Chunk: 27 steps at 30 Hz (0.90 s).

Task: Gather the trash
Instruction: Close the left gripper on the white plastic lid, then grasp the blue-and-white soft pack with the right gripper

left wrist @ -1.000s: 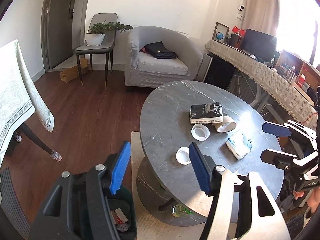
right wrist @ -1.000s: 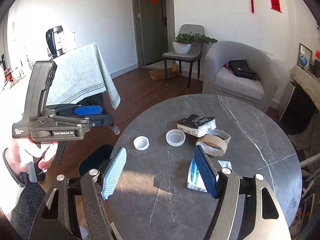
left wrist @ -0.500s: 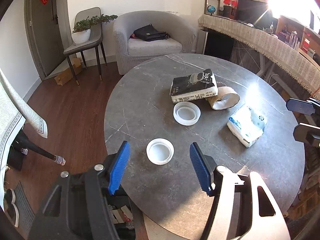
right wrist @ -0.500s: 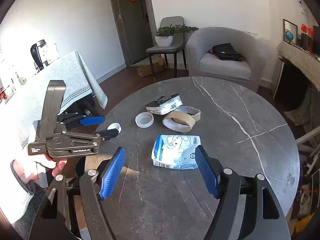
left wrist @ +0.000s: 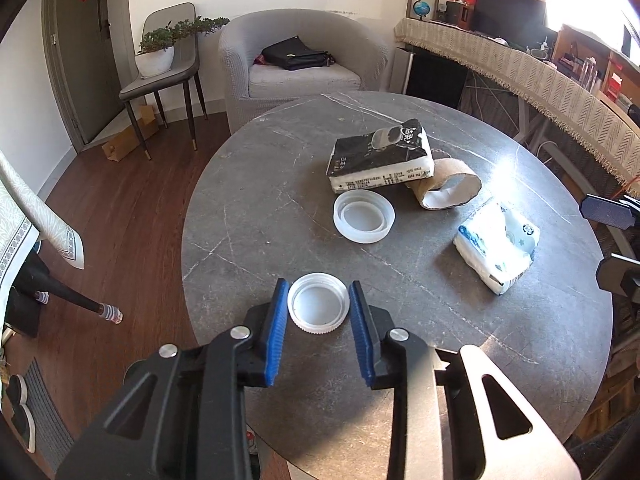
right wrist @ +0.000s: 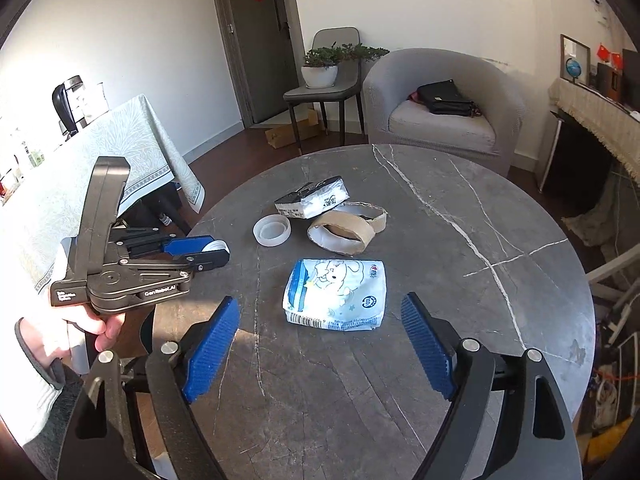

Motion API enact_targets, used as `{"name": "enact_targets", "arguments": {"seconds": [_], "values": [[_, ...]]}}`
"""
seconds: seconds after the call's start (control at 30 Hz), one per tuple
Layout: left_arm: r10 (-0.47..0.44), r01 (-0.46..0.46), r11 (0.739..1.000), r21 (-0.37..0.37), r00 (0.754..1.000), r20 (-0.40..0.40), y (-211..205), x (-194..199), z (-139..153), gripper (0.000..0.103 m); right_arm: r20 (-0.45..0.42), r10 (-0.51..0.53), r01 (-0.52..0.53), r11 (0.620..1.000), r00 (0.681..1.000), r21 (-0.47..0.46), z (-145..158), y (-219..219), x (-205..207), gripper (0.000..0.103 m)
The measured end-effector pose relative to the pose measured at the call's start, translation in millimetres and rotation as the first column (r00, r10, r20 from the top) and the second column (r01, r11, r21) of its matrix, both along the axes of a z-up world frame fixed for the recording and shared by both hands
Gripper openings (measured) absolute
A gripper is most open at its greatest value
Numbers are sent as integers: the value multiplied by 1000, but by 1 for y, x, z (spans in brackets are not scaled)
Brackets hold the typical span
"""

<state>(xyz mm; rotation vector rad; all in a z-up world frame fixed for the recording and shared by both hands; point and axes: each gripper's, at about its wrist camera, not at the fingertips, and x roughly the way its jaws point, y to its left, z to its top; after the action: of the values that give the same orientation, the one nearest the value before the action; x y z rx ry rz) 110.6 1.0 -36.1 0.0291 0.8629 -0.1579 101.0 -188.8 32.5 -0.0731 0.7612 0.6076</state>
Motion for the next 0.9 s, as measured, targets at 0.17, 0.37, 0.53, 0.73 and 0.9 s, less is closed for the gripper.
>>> {"name": "enact_targets", "arguments": {"seconds": [0.17,0.37,0.53,0.73,0.9], "values": [[-5,5,1000,-16,1000,1,0,-1,2,32,-16,-10,9,1000,1000,-23,-7,5,6,90],[-6,7,999,-41,1000,14,5,-3,7,32,-42,-22,19,997,999,-75,-18,16,13,93],[-2,3,999,-48,1000,17,11,-5,9,32,-53,-29,22,992,998,-125,-28,28,19,94],[14,-13,998,-55,1000,21,24,-8,11,32,-70,-59,47,987,996,-156,-37,35,28,95],[35,-34,997,-63,999,26,39,-12,14,32,-80,-78,63,982,994,-180,-42,44,33,95]]}}
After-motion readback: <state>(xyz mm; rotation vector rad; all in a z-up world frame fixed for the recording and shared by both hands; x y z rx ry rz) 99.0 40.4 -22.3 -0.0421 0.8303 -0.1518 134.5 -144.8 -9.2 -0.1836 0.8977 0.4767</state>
